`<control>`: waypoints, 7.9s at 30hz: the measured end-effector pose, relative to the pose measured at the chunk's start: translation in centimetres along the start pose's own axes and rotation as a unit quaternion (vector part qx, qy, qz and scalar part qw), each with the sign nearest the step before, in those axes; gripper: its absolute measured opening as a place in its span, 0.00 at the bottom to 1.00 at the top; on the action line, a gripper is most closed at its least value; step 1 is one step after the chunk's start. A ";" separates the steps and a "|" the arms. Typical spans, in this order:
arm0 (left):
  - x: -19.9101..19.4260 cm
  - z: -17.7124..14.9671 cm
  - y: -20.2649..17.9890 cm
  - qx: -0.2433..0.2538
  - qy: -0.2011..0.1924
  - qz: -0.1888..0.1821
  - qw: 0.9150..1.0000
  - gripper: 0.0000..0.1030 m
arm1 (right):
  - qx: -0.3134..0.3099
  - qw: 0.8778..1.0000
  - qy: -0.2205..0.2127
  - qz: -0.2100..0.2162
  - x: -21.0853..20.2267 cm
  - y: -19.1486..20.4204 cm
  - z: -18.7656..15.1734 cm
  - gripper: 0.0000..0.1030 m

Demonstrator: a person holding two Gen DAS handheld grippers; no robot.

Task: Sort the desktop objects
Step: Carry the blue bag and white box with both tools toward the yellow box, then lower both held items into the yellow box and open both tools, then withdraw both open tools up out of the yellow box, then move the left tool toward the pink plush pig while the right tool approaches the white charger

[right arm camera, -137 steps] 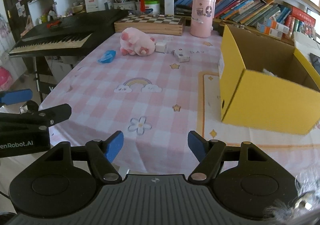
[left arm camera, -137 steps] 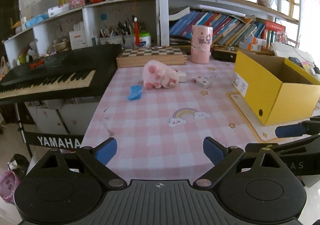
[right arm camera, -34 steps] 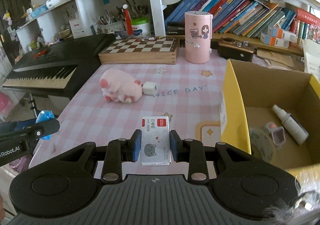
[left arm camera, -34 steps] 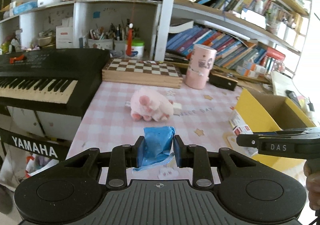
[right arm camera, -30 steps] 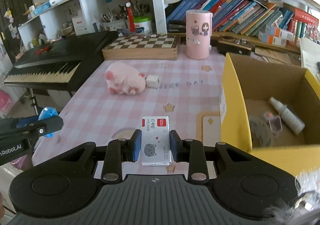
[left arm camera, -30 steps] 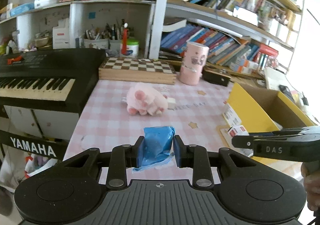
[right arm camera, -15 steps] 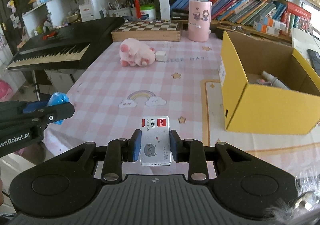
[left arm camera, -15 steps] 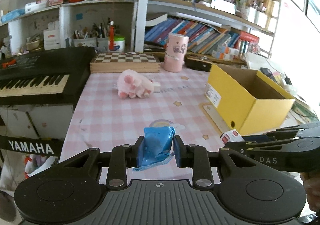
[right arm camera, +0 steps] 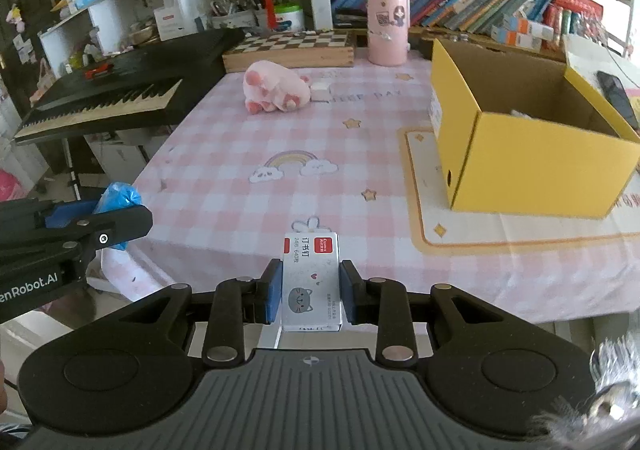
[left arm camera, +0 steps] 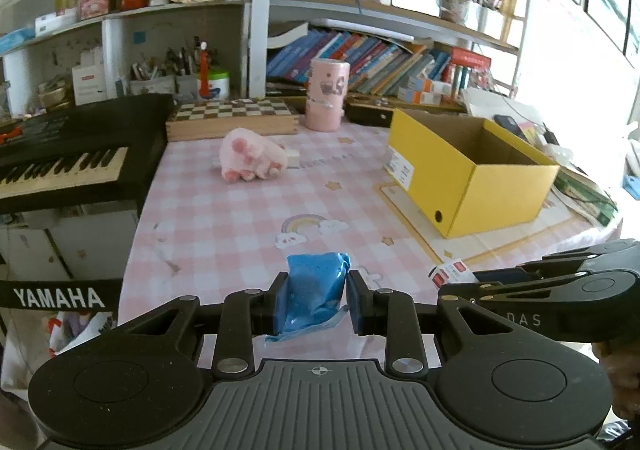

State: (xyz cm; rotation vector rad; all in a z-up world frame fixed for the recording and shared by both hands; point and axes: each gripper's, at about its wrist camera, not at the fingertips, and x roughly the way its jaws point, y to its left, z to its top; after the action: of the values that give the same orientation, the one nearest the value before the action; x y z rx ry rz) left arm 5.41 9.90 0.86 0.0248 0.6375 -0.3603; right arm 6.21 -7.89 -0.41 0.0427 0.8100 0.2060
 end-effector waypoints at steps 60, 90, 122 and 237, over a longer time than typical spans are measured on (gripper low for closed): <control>8.4 2.9 -15.8 0.107 0.043 -0.138 0.984 0.27 | 0.141 0.984 0.016 -0.106 -4.8 -16.3 -3.6 0.27; 15.0 12.4 -22.9 0.078 -0.071 -0.052 0.993 0.27 | 0.036 0.993 -0.102 -0.042 -3.1 -28.3 10.1 0.27; 26.0 13.2 -23.5 0.103 0.037 0.007 0.994 0.27 | -0.107 0.993 0.041 0.022 10.4 -30.9 14.5 0.27; 1.3 -1.5 -4.4 0.048 -0.002 0.048 0.998 0.91 | -0.005 0.999 0.004 -0.045 -2.0 -3.3 -3.2 0.67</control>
State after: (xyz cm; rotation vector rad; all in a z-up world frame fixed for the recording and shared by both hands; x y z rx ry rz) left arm 4.03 5.59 -0.66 0.1454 0.6125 -0.2977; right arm 3.11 -11.62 -1.63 -0.0032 0.8164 0.1255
